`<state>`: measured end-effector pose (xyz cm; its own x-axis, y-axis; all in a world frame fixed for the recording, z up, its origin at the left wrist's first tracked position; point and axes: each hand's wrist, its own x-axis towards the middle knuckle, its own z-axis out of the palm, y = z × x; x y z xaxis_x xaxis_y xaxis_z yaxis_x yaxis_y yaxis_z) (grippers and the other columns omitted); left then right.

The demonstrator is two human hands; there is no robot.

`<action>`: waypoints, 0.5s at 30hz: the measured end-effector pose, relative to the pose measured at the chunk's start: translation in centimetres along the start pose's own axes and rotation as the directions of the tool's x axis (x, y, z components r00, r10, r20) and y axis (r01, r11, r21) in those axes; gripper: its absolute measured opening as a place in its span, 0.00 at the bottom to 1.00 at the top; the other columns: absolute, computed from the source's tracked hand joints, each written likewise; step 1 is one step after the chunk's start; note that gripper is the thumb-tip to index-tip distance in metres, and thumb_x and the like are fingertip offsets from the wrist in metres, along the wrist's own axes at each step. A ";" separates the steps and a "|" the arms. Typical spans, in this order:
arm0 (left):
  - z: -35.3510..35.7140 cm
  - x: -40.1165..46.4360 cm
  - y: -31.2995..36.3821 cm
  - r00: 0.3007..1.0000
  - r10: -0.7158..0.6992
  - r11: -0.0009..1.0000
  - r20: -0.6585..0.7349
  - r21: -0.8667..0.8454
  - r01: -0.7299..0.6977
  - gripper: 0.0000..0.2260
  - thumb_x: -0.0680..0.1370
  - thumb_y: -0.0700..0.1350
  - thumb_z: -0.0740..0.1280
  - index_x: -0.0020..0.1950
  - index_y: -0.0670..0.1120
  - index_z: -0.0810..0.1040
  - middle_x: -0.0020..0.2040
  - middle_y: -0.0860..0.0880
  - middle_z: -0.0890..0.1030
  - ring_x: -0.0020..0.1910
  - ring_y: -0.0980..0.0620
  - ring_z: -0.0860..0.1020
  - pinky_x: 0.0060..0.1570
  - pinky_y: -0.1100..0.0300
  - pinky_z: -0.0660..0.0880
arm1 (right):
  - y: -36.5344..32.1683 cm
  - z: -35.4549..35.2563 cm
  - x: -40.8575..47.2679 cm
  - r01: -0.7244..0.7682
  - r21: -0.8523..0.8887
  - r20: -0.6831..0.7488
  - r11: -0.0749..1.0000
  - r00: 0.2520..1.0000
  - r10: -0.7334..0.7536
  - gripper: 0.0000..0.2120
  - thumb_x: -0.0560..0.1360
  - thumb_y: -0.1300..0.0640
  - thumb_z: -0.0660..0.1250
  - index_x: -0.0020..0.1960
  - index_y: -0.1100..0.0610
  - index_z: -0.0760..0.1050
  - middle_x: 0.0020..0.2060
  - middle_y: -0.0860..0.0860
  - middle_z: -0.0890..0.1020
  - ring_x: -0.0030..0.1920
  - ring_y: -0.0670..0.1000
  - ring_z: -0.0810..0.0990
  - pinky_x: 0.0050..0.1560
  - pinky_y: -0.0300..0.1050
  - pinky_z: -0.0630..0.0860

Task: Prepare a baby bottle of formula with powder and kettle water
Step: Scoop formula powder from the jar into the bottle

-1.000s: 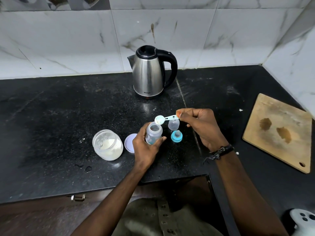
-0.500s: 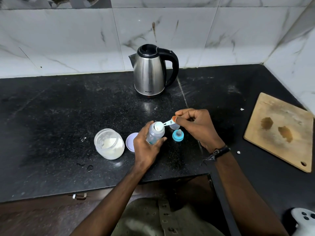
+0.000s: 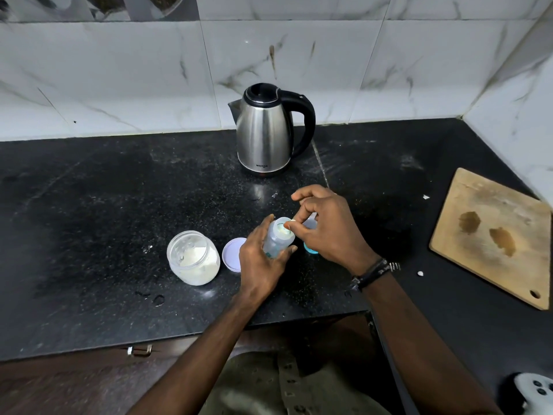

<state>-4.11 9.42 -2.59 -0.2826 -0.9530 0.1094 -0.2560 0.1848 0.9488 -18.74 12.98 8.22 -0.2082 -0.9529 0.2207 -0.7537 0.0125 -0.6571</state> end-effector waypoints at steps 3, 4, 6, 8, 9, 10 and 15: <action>-0.2 0.1 0.2 1.000 0.019 1.000 0.004 0.006 -0.019 0.37 0.69 0.59 0.75 0.75 0.46 0.74 0.68 0.47 0.82 0.67 0.49 0.80 0.68 0.47 0.77 | -0.4 -0.1 -0.1 0.079 -0.114 0.079 0.990 0.994 -0.070 0.08 0.69 0.57 0.78 0.35 0.57 0.81 0.60 0.48 0.79 0.58 0.50 0.76 0.54 0.52 0.76; -0.2 0.1 0.3 1.000 0.026 1.000 0.005 0.013 -0.026 0.37 0.69 0.60 0.74 0.75 0.46 0.74 0.68 0.47 0.82 0.68 0.50 0.80 0.68 0.48 0.76 | -0.6 -0.1 -0.2 0.090 -0.109 0.100 0.990 0.992 -0.079 0.08 0.69 0.57 0.78 0.35 0.56 0.81 0.60 0.48 0.79 0.58 0.50 0.75 0.55 0.51 0.76; -0.3 0.2 0.3 0.999 0.032 0.999 0.007 0.016 -0.032 0.38 0.69 0.60 0.73 0.75 0.45 0.74 0.68 0.47 0.82 0.67 0.50 0.80 0.68 0.51 0.76 | -1.0 -0.3 -0.1 0.073 -0.034 0.123 0.997 0.990 -0.068 0.08 0.69 0.57 0.78 0.34 0.55 0.81 0.60 0.48 0.79 0.57 0.49 0.76 0.57 0.47 0.74; -0.5 0.2 0.3 0.999 0.039 0.999 0.014 0.008 -0.039 0.37 0.69 0.60 0.74 0.75 0.45 0.74 0.68 0.47 0.82 0.67 0.50 0.80 0.68 0.52 0.76 | -1.1 -0.5 0.1 0.060 -0.013 0.122 0.998 0.991 -0.058 0.08 0.69 0.57 0.78 0.34 0.54 0.81 0.60 0.47 0.79 0.58 0.49 0.76 0.58 0.46 0.73; -0.5 0.2 0.2 0.999 0.040 0.999 0.017 0.000 -0.040 0.37 0.69 0.59 0.74 0.75 0.45 0.74 0.68 0.47 0.82 0.67 0.50 0.80 0.68 0.51 0.77 | -1.1 -0.6 0.2 0.069 -0.051 0.113 0.996 0.992 -0.063 0.08 0.68 0.57 0.78 0.34 0.55 0.81 0.60 0.48 0.79 0.58 0.50 0.76 0.58 0.47 0.73; -0.5 0.3 0.2 0.999 0.043 0.999 0.018 -0.007 -0.043 0.37 0.69 0.58 0.74 0.75 0.45 0.74 0.67 0.47 0.82 0.66 0.50 0.81 0.67 0.50 0.77 | -1.2 -0.6 0.3 0.079 -0.089 0.110 0.993 0.992 -0.069 0.08 0.68 0.57 0.78 0.34 0.56 0.81 0.61 0.48 0.79 0.58 0.50 0.76 0.58 0.49 0.74; -0.4 0.4 0.2 0.998 0.052 0.997 0.019 -0.052 -0.051 0.34 0.70 0.56 0.76 0.73 0.45 0.75 0.64 0.47 0.84 0.63 0.51 0.82 0.64 0.49 0.79 | -1.7 -0.8 0.1 0.057 0.023 0.166 0.998 0.984 -0.060 0.08 0.68 0.59 0.78 0.33 0.55 0.81 0.60 0.46 0.79 0.58 0.47 0.77 0.60 0.46 0.74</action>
<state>-3.90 8.94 -2.25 -0.3129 -0.9373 0.1532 -0.1925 0.2206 0.9562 -17.97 13.12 10.00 -0.0563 -0.9889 0.1374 -0.7496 -0.0490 -0.6600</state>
